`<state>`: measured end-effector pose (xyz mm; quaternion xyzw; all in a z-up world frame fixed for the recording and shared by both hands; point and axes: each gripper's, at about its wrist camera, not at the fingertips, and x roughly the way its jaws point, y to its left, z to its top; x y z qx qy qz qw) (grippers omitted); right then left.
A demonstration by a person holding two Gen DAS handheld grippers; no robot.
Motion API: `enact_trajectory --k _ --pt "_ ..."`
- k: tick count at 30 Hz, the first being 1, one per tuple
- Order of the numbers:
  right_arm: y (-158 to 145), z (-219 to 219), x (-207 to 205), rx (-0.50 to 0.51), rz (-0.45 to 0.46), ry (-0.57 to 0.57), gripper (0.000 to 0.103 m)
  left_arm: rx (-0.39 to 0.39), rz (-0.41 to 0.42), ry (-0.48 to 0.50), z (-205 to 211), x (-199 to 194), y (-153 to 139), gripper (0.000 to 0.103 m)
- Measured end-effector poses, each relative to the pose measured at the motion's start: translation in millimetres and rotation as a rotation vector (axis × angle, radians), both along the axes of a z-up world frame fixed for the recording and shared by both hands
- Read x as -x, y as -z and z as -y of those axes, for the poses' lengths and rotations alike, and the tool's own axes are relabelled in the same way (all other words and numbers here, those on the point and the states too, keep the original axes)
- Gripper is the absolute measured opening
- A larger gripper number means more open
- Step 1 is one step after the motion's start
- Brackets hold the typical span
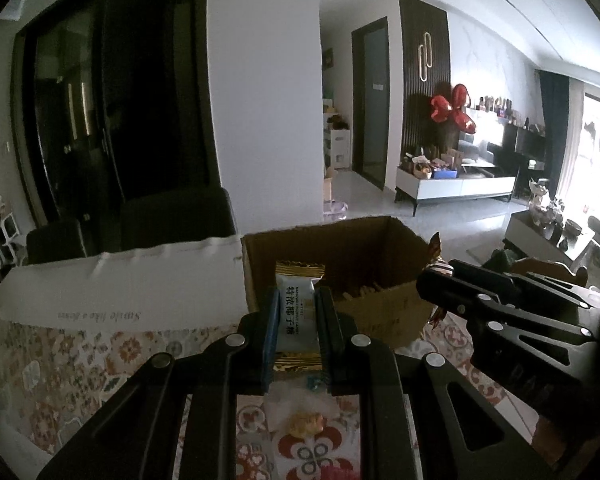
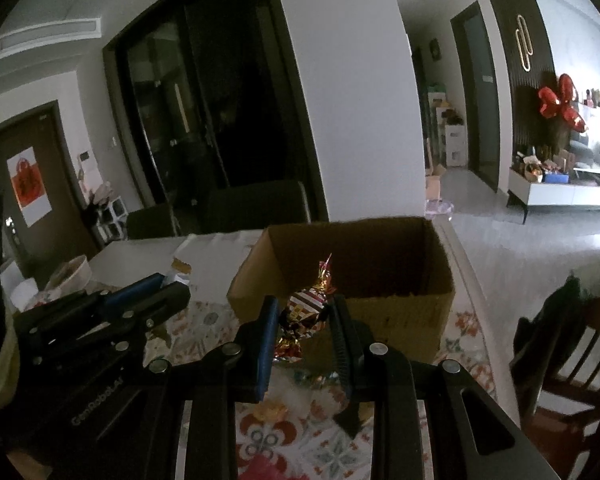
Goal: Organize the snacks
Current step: 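Carry the white bar packet with the left tool while the right tool carries the candy into the box, then open both tools inside the box to drop the packet and candy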
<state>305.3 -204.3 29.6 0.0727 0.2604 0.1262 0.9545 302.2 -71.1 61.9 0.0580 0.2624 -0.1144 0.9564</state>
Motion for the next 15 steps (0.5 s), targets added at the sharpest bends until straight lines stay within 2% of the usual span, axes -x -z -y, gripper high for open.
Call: enact_trajectory --k 15 --pt "-8.0 20.8 -57.6 0.022 0.006 0.012 0.027 -0.034 -0.014 0.003 27.3 -57.3 -4.2 0.019"
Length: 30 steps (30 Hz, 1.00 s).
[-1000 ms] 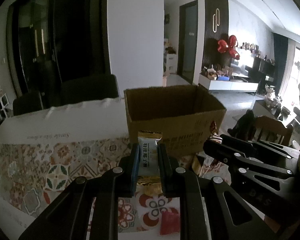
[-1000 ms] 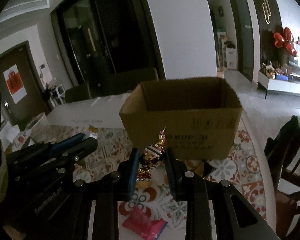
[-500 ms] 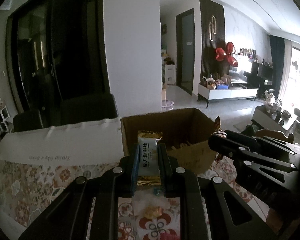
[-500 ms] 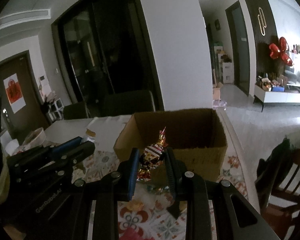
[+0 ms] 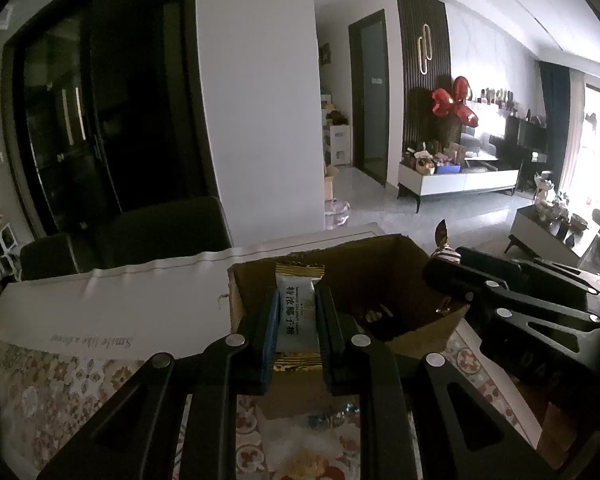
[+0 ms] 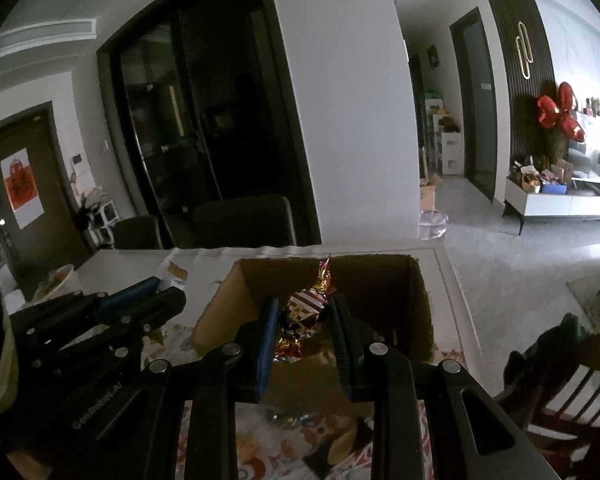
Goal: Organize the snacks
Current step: 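Open both tools inside the box to drop the packet and candy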
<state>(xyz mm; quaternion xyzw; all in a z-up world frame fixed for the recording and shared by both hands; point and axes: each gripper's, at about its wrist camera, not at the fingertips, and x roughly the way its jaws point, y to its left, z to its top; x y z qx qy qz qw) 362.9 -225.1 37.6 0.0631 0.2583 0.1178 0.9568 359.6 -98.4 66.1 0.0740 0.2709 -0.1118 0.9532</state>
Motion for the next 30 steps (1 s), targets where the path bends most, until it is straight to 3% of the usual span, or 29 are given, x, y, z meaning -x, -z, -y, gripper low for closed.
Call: enact_trajectory --k 19,22,23,25,28,30 --pt "14.6 12.0 -64.8 0.061 -0.088 0.021 0.028 -0.035 -0.069 -0.009 17.6 -71.0 14.8 0.021" --pt "14.9 12.1 -68.1 0.057 -0.102 0.034 0.029 -0.041 -0.065 -0.026 14.6 -70.8 14.2 0.041" --pt "15.2 12.5 -68.4 0.052 -0.108 0.043 0.037 -0.040 -0.057 -0.033 13.4 -68.5 12.9 0.047" --pt "15.7 13.4 -65.4 0.049 -0.107 0.068 0.049 -0.037 -0.048 -0.038 8.4 -64.1 11.1 0.048" --pt "13.6 13.7 -56.6 0.063 -0.090 0.088 0.049 -0.032 -0.041 -0.042 2.1 -54.6 8.7 0.059" --pt "12.6 12.8 -49.9 0.052 -0.089 0.085 0.049 -0.021 -0.037 -0.037 -1.4 -45.4 6.8 0.059"
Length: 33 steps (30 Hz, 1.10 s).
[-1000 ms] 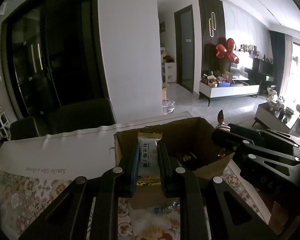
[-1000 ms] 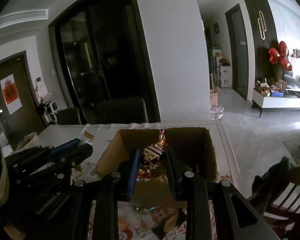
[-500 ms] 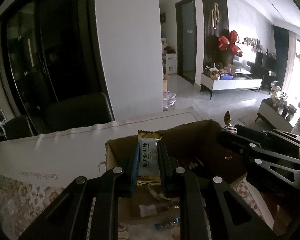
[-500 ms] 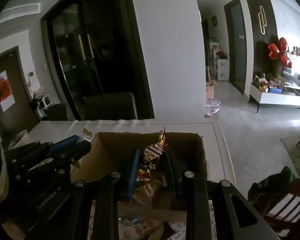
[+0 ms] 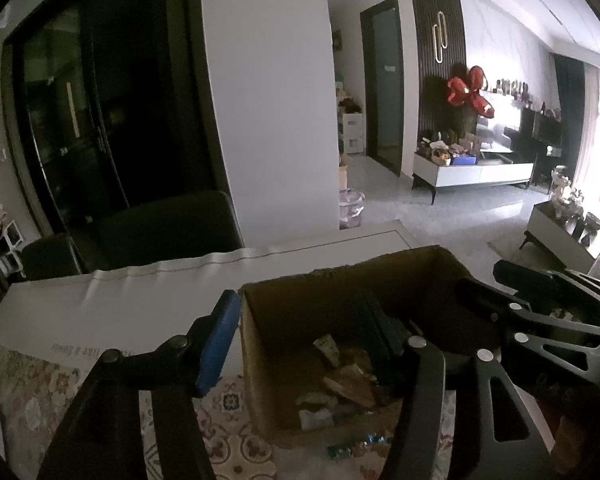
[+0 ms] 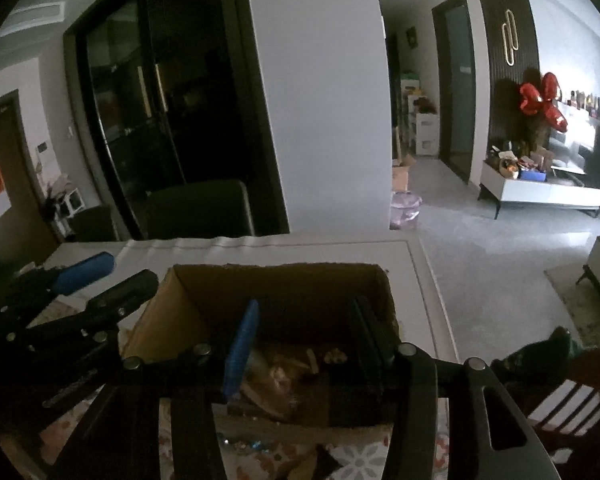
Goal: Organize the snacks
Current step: 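Open both tools inside the box to drop the packet and candy, then move both open tools out of the box back toward the remaining snacks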
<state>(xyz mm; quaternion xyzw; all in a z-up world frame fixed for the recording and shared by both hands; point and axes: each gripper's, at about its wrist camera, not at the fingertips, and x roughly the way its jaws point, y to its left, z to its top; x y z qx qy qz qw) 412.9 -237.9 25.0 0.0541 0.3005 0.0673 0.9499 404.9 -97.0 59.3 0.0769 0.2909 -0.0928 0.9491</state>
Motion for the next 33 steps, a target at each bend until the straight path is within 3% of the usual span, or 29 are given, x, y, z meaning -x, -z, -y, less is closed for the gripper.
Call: enact_trajectory --k 8,17,21,24,33 --pt "-4.4 -10.4 31.7 0.018 0.031 -0.009 0.049 -0.005 0.028 0.018 -11.6 38.4 -7.5 0.060" --pt "0.0 -17.8 64.8 -0.034 0.028 -0.014 0.049 0.000 0.047 0.033 -24.2 73.7 -10.3 0.061" --pt "7.5 -19.9 76.9 -0.038 0.023 0.000 0.049 -0.004 0.046 0.034 -28.3 87.0 -4.6 0.061" --pt "13.5 -20.8 83.8 -0.048 0.014 0.007 0.057 -0.005 0.040 0.034 -30.5 94.5 1.2 0.061" --pt "36.5 -26.4 101.3 -0.041 -0.016 0.020 0.057 -0.001 -0.014 0.026 -38.1 106.8 28.6 0.064"
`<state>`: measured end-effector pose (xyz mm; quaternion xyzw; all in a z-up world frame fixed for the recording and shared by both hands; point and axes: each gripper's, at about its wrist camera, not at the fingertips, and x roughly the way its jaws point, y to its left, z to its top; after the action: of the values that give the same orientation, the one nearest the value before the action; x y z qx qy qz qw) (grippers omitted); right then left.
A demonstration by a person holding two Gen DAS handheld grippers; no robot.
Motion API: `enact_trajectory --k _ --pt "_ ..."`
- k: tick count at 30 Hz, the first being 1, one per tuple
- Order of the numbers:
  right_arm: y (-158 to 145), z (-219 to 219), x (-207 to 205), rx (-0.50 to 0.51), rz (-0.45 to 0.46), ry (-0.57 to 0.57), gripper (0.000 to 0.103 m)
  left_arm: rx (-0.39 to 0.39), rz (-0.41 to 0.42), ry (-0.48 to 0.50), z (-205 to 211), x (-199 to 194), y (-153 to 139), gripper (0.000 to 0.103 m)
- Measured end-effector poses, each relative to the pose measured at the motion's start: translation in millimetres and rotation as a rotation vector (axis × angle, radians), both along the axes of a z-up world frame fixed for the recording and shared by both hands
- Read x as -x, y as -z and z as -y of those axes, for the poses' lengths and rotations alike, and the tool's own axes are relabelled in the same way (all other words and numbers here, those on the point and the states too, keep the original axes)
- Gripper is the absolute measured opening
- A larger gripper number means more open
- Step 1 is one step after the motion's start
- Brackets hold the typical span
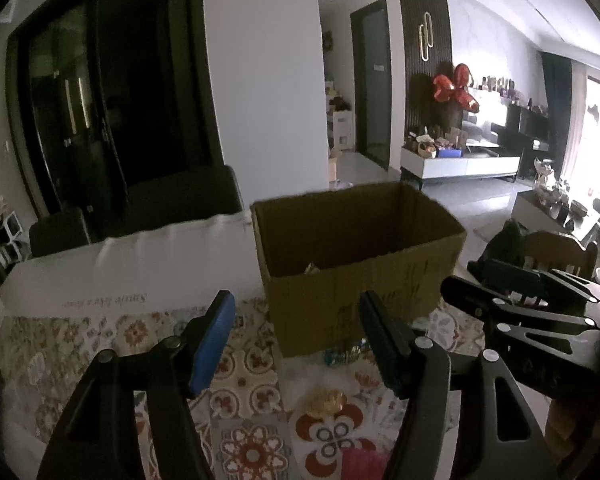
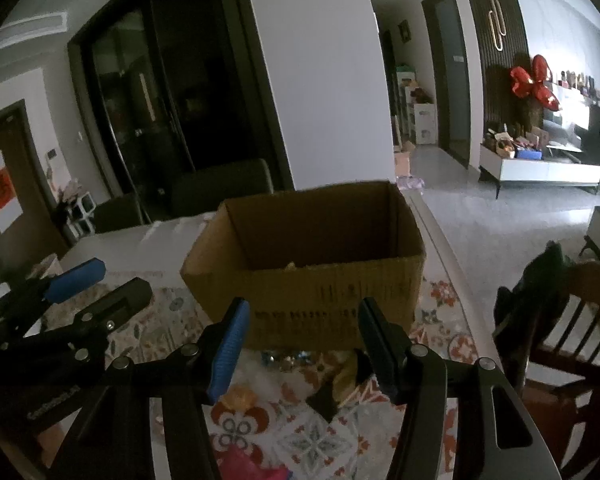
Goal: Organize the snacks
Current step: 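Move both open tools out of the box back toward the remaining snacks, then grasp the yellow round packet with the left tool while the right tool approaches the gold tall packet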
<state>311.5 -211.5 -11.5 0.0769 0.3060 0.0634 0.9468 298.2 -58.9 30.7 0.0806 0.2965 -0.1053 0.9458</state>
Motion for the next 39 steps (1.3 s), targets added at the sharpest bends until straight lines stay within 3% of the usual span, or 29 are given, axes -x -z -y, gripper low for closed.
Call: enact_trajectory --k 23,39 --pt "81.6 -10.6 -4.8 0.048 -0.178 0.022 0.057 -0.009 -0.230 -0.001 -7.8 -1.8 95.4 0.065" --pt "117.0 -8.1 -15.8 0.057 -0.270 0.037 0.057 0.010 -0.379 0.030 -5.4 -24.2 150.9 0.065"
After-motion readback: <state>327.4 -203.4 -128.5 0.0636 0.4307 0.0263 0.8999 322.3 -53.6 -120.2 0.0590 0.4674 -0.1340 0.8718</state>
